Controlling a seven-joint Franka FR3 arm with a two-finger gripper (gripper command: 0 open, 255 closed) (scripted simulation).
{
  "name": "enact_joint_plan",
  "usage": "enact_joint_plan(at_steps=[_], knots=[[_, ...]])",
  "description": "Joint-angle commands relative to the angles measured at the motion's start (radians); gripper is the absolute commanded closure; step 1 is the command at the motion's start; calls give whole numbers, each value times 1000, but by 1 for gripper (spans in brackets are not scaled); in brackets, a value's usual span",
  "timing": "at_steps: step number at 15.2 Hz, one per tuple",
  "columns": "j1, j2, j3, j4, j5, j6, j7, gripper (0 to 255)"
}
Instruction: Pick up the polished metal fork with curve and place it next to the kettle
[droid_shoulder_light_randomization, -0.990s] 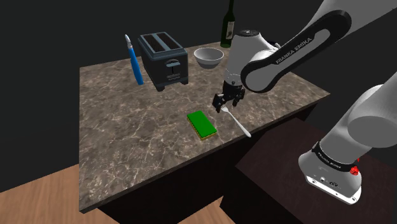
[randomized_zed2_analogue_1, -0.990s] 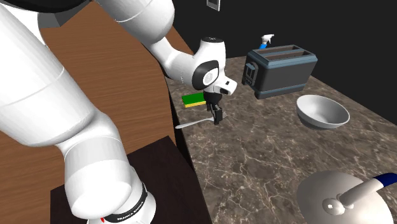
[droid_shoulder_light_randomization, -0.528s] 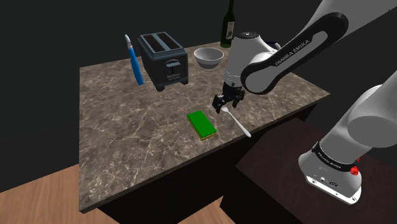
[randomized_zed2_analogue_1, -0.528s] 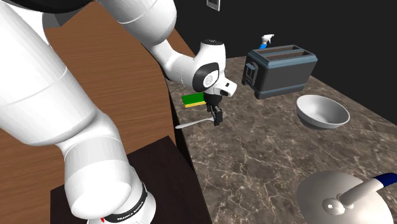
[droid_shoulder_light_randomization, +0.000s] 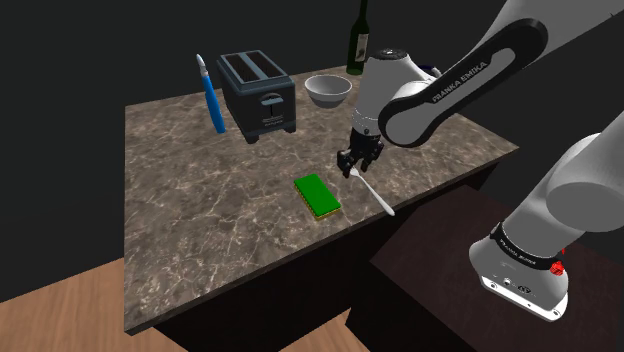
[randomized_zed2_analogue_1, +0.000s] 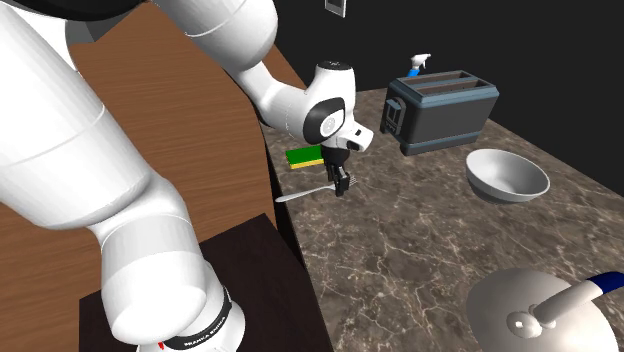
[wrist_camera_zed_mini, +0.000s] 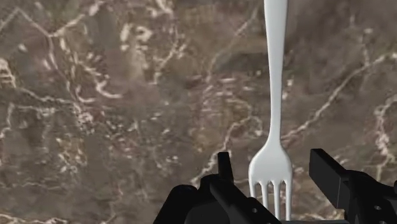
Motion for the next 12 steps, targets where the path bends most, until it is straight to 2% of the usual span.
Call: enact_joint_plan(at_steps=[1,3,12], knots=[[1,7,1,-1,0,5,-1,255],[2,3,2,-2,3,2,-1,255],[18,-111,-14,34,51,-143,-40,255]])
